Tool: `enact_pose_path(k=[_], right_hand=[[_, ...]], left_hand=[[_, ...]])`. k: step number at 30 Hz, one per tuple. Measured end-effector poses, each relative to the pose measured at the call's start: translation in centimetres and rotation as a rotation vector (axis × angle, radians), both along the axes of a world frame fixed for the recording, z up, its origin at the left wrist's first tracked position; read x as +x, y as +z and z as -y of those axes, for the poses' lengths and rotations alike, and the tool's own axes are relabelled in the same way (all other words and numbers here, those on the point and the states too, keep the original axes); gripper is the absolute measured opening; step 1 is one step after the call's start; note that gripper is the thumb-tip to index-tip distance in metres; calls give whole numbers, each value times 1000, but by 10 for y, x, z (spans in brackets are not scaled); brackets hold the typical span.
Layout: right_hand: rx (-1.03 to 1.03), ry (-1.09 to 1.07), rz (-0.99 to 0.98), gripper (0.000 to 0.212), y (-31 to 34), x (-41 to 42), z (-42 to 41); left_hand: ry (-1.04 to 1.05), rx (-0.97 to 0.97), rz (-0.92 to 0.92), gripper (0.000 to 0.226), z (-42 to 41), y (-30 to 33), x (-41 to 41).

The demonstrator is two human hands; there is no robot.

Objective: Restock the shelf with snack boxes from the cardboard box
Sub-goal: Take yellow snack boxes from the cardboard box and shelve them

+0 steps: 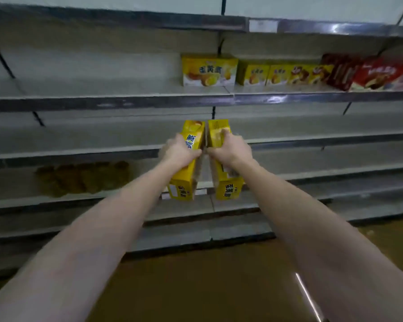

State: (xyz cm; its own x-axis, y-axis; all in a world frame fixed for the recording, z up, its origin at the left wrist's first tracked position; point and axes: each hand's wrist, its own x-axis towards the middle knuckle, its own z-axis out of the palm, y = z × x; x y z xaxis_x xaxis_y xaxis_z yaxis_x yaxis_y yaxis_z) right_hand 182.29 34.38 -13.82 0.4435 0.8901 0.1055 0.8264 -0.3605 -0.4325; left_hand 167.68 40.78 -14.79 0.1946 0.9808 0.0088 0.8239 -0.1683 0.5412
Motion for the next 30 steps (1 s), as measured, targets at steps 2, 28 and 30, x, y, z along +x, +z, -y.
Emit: enact_pose_path(k=[2, 28, 30], right_hand=[[34, 41, 10, 72, 19, -8, -13], [296, 212, -219, 56, 126, -15, -169], [273, 201, -234, 58, 132, -17, -190]], left_hand=[[41, 52, -1, 70, -6, 19, -12], [295, 247, 136, 69, -121, 152, -23], [267, 263, 113, 65, -142, 155, -27]])
